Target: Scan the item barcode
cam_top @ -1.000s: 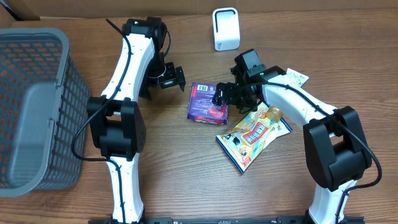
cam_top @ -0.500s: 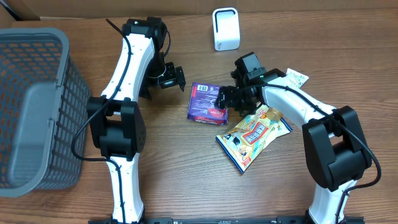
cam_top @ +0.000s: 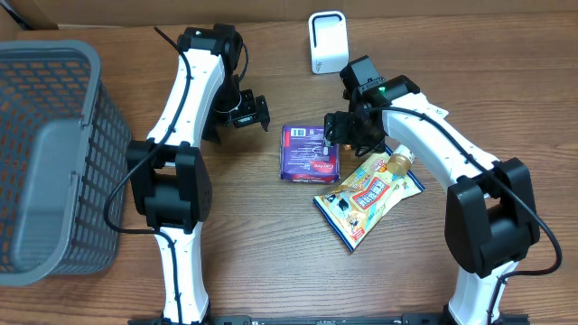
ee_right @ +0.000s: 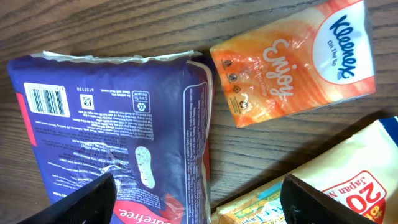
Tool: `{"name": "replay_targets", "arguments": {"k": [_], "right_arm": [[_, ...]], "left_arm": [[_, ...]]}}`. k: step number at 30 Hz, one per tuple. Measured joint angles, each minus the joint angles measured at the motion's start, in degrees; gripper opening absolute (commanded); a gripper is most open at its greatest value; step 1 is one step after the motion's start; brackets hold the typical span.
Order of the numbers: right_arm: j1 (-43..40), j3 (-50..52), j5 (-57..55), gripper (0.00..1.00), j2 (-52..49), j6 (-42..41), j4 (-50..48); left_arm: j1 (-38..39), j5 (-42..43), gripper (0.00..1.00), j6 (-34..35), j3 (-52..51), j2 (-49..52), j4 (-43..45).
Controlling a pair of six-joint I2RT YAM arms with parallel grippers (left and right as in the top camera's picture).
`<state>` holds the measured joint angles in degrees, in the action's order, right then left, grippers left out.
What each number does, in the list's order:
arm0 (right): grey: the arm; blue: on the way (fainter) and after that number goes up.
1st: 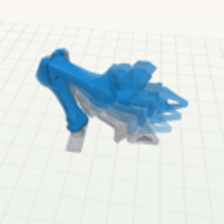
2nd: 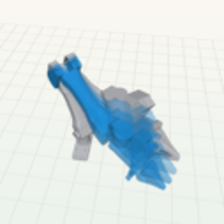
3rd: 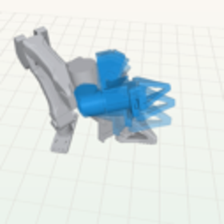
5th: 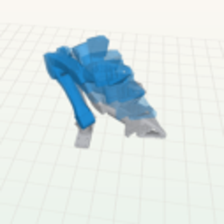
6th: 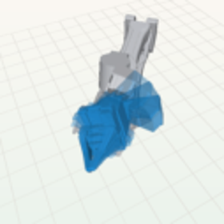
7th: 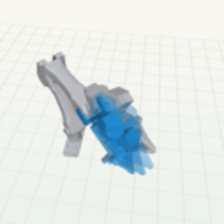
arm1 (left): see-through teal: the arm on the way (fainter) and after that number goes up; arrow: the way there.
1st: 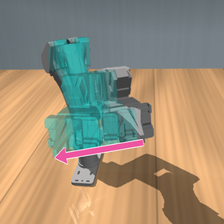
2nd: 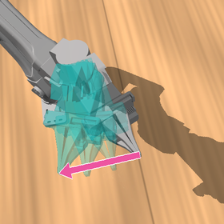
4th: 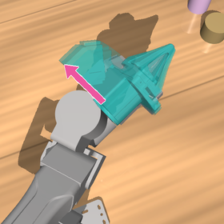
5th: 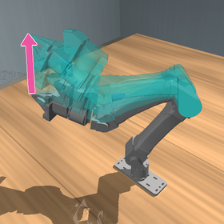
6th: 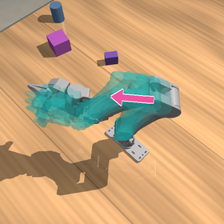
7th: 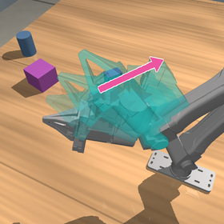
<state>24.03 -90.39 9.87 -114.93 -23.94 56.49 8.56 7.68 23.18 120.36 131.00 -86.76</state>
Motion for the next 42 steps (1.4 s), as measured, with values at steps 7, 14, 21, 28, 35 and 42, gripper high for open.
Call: {"name": "replay_targets", "arguments": {"k": [7,14,21,28,35,42], "right_arm": [[-0.4,0.0,0.6,0.99,0.0,0.1,-1.6],[-7.7,0.0,5.0,1.00,0.0,0.2,-0.5],[-13.4,0.0,6.8,1.00,0.0,0.2,0.3],[-13.4,0.0,7.8,0.99,0.0,0.2,1.1],[-13.1,0.1,7.9,0.95,0.0,0.2,0.7],[-12.7,0.1,8.5,0.96,0.0,0.4,1.1]], "left_arm": [[0.5,4.5,1.00,-5.1,0.0,0.0,0.0],[2.4,6.3,0.80,-7.3,0.0,0.0,0.6],[4.0,10.0,0.48,-10.5,-2.1,0.0,3.3],[4.8,13.3,0.42,-11.6,-11.4,0.0,8.9],[4.8,15.8,0.40,-11.6,-15.3,0.0,12.2],[4.8,16.2,0.35,-11.6,-15.6,0.0,12.7]]}}
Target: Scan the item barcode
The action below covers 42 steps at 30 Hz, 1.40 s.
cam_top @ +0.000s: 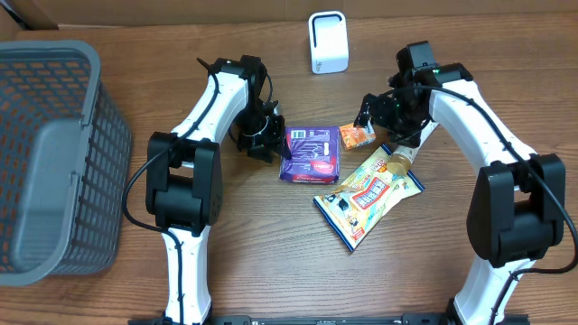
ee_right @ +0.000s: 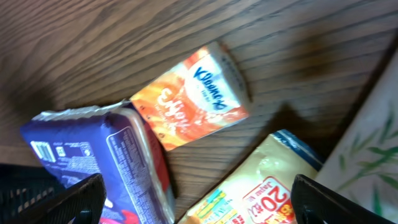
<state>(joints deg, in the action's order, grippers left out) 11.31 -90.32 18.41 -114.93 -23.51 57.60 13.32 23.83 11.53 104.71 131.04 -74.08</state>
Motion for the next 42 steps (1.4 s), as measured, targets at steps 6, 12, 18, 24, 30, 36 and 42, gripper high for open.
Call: {"name": "replay_targets", "arguments": {"k": [6,12,18,24,30,36,42], "right_arm": [[2.3,0.0,2.4,0.89,0.0,1.5,-2.3],[5.5,0.0,2.9,0.77,0.0,1.7,-5.2],[8.0,0.0,3.0,0.77,-0.1,1.0,-6.8],[10.3,0.0,0.9,0.72,-3.9,-0.5,-7.0],[11.3,0.1,0.9,0.60,-6.9,-2.6,-7.1],[11.6,0.0,1.7,0.43,-6.8,-3.5,-7.5],[11.6,-0.7,1.7,0.30,-6.8,-3.3,-5.7]], "left_arm": [[-0.9,-0.8,0.35,0.0,2.5,0.1,-5.3],[-4.3,-2.4,0.75,-0.3,14.0,0.3,-12.0],[-6.7,-3.7,1.00,-0.8,16.3,0.3,-11.8],[-6.6,-7.5,1.00,0.6,16.3,0.3,-11.9],[-6.6,-13.2,1.00,6.2,16.3,0.3,-11.9],[-6.6,-15.5,1.00,8.3,16.3,0.3,-11.9],[-6.6,-16.0,1.00,8.5,16.3,0.3,-11.9]]}}
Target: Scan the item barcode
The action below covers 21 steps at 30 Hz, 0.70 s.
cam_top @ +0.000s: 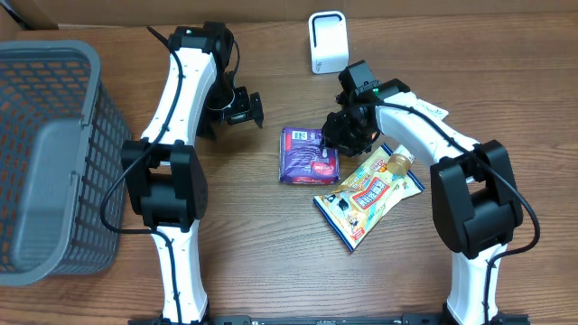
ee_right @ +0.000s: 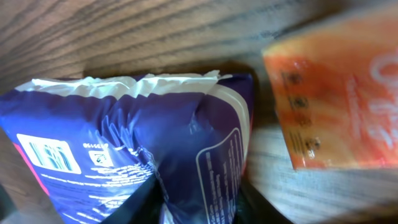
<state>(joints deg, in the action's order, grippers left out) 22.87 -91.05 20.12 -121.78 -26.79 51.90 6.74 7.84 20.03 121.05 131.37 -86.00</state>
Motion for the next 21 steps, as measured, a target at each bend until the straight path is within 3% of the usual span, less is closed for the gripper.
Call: {"name": "replay_targets", "arguments": {"k": [6,9,21], "right_arm": [[0.0,-3.2,-1.3,0.17,0.0,0.8,5.7],[0.0,-6.5,-3.9,0.04,0.0,1.8,9.9],[0.0,-16.8,-18.0,0.04,0.0,5.3,21.8]], "left_arm": [[0.0,0.0,1.00,0.3,0.0,0.0,0.0],[0.0,0.0,1.00,0.6,0.0,0.0,0.0],[0.0,0.0,1.00,0.7,0.0,0.0,0.5]]}}
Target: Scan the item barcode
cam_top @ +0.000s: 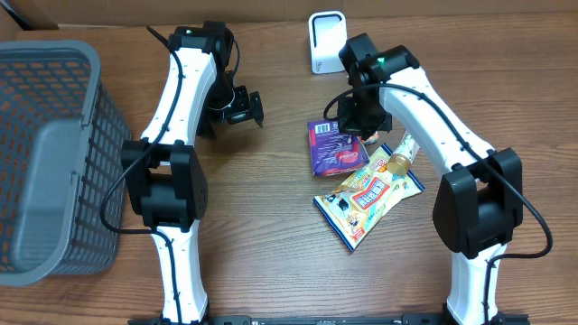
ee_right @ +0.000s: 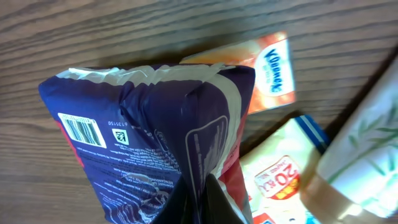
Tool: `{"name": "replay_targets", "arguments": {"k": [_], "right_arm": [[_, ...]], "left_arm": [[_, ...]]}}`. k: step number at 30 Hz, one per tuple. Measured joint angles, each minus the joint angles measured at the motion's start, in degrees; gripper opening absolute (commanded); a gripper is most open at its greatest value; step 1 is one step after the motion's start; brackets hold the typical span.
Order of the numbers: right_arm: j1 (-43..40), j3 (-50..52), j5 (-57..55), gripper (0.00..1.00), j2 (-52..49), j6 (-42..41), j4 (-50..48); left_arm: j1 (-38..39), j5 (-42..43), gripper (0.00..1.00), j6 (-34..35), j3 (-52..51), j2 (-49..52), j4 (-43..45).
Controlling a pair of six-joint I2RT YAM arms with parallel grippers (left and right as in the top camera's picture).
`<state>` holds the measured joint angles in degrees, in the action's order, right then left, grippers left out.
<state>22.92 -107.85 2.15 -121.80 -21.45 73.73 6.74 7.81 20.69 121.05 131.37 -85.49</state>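
A purple packet (cam_top: 334, 149) hangs tilted above the table, pinched at its right edge by my right gripper (cam_top: 361, 122). In the right wrist view the right gripper (ee_right: 200, 198) is shut on a fold of the purple packet (ee_right: 143, 137). The packet's white barcode (ee_right: 83, 129) faces the camera at the left. The white scanner (cam_top: 327, 41) stands at the back of the table, just beyond the gripper. My left gripper (cam_top: 244, 106) is open over bare wood to the left of the packet, holding nothing.
An orange Kleenex pack (ee_right: 270, 74) lies behind the packet. A yellow snack bag (cam_top: 368, 194) and a small bottle (cam_top: 397, 162) lie beside it. A grey mesh basket (cam_top: 45, 153) fills the left side.
The purple packet has gone from lying flat on the table to hanging in my right gripper, a little further right and nearer the scanner. The left arm has not moved.
First my right gripper hung open over the flat packet. Then it was off to the right over the Kleenex pack while the left gripper touched the packet's left edge. Then the left was back at the rear, and the right gripped the packet, now raised.
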Motion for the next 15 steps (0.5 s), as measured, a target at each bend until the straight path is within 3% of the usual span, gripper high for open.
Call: {"name": "replay_targets", "arguments": {"k": [15], "right_arm": [[0.0,-2.7,-3.8,0.04,-0.3,1.8,3.2]], "left_arm": [[0.0,0.0,1.00,0.0,0.0,0.0,0.0]]}}
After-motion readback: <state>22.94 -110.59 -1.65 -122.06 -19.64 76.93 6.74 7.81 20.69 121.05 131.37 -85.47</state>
